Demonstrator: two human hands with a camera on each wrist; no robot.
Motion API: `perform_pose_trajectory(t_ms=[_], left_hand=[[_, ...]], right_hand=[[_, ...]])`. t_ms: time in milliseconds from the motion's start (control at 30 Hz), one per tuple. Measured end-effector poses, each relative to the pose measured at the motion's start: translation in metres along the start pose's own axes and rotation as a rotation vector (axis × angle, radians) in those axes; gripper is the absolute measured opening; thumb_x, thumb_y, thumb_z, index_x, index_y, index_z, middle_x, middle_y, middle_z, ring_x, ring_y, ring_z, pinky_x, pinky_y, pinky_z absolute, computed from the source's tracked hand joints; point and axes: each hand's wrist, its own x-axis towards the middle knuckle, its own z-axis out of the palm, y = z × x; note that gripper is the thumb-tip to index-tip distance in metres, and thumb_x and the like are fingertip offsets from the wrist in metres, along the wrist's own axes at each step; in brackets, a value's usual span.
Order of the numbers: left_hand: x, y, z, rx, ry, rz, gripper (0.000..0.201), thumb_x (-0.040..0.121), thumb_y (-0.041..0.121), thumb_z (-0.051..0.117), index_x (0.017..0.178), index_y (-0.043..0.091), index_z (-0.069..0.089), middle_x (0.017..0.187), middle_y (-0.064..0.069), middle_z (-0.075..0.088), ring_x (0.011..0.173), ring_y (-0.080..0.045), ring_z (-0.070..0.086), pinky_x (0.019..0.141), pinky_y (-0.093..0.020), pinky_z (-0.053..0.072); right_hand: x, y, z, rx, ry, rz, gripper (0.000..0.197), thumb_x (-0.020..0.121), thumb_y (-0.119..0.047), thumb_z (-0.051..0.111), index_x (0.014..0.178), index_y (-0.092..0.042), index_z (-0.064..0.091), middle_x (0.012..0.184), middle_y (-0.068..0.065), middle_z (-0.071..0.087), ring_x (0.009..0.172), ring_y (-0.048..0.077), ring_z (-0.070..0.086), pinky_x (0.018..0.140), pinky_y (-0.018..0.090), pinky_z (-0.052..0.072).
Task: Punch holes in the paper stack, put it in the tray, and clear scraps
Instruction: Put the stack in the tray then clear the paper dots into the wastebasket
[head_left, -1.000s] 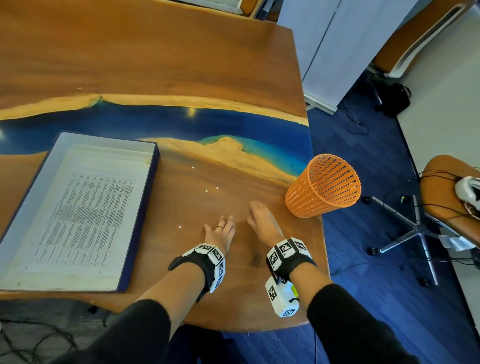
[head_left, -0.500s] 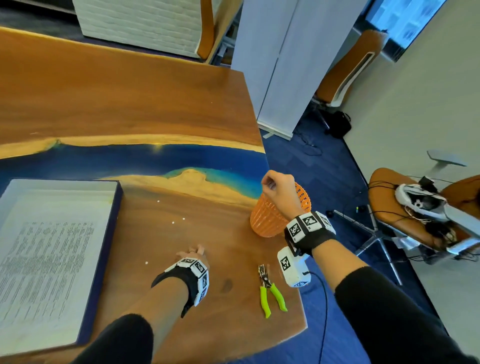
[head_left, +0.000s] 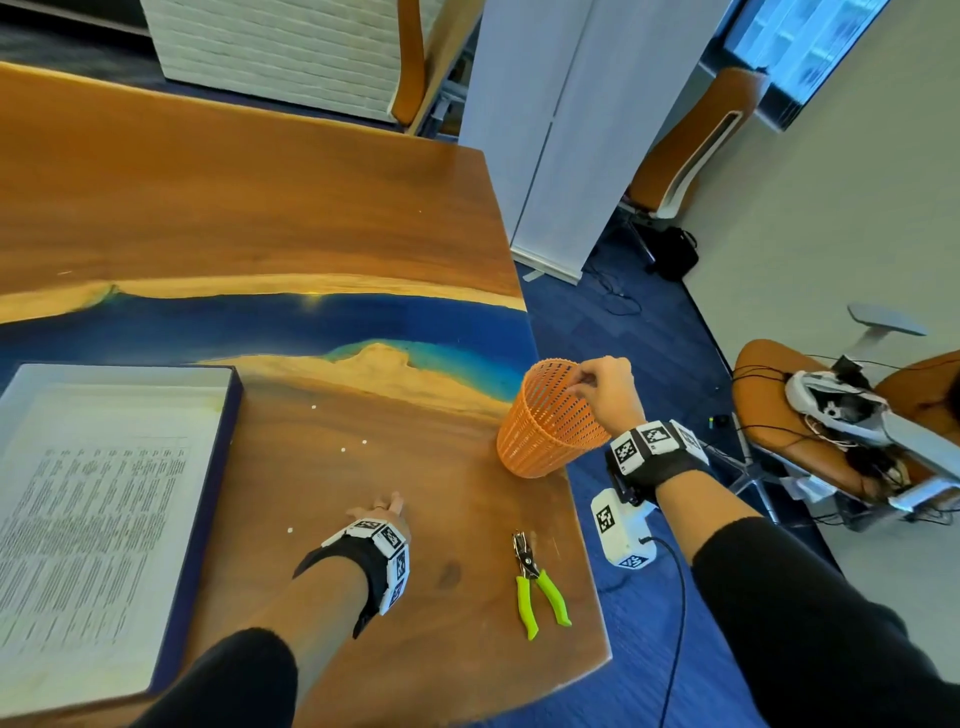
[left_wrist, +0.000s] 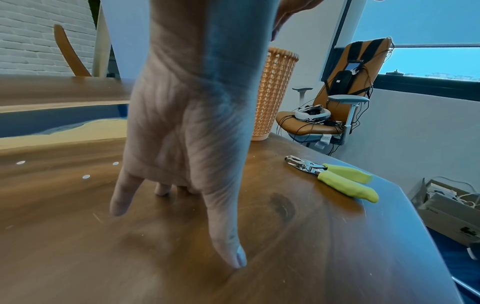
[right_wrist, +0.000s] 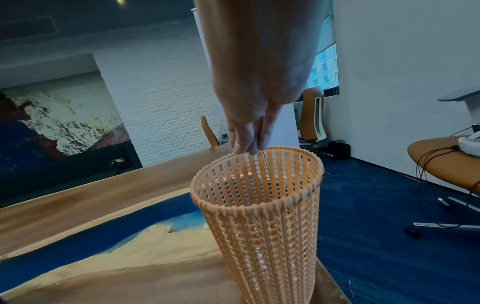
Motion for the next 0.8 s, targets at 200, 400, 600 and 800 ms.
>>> perform_pose_trajectory(t_ms=[200, 400, 600, 800], left_hand=[[0.007, 0.001, 0.011, -0.121, 0.1, -0.027, 0.07, 0.1, 0.017, 0.042, 0.152, 0.005, -0.003, 0.159, -0.01, -0.018, 0.148, -0.03, -0.001, 0.104, -0.043, 0.039], [0.013, -0.007, 0.03, -0.225, 0.241, -0.012, 0.091, 0.094, 0.035, 0.054, 0.151, 0.005, -0.009, 0.159, -0.007, -0.013, 0.148, -0.024, -0.001, 0.113, -0.046, 0.025], [0.014, -0.031, 0.057, -0.348, 0.391, -0.091, 0.114, 0.079, 0.05, 0.067, 0.151, 0.003, -0.007, 0.159, -0.011, -0.008, 0.148, -0.026, -0.001, 0.116, -0.048, 0.014], [-0.003, -0.071, 0.107, -0.531, 0.397, -0.27, 0.137, 0.062, 0.055, 0.079, 0.149, -0.002, -0.011, 0.159, -0.016, -0.011, 0.148, -0.028, -0.003, 0.12, -0.043, 0.012]], right_hand=[[-0.003, -0.007, 0.001, -0.014, 0.017, -0.024, 0.02, 0.091, -0.012, 0.057, 0.083, 0.003, 0.068, 0.084, 0.019, 0.066, 0.075, 0.023, 0.057, 0.072, 0.038, 0.047], [0.0, -0.057, 0.028, 0.034, -0.006, -0.219, 0.012, 0.086, -0.013, 0.065, 0.08, -0.003, 0.063, 0.081, 0.009, 0.059, 0.073, 0.018, 0.054, 0.067, 0.028, 0.043], [-0.002, -0.11, 0.106, 0.017, -0.238, -0.281, 0.012, 0.089, -0.007, 0.057, 0.088, -0.002, 0.068, 0.094, 0.014, 0.063, 0.089, 0.028, 0.058, 0.079, 0.038, 0.046], [-0.045, -0.15, 0.188, -0.039, -0.549, -0.322, 0.02, 0.091, -0.011, 0.057, 0.104, -0.003, 0.069, 0.107, 0.014, 0.064, 0.084, 0.019, 0.054, 0.073, 0.028, 0.042]])
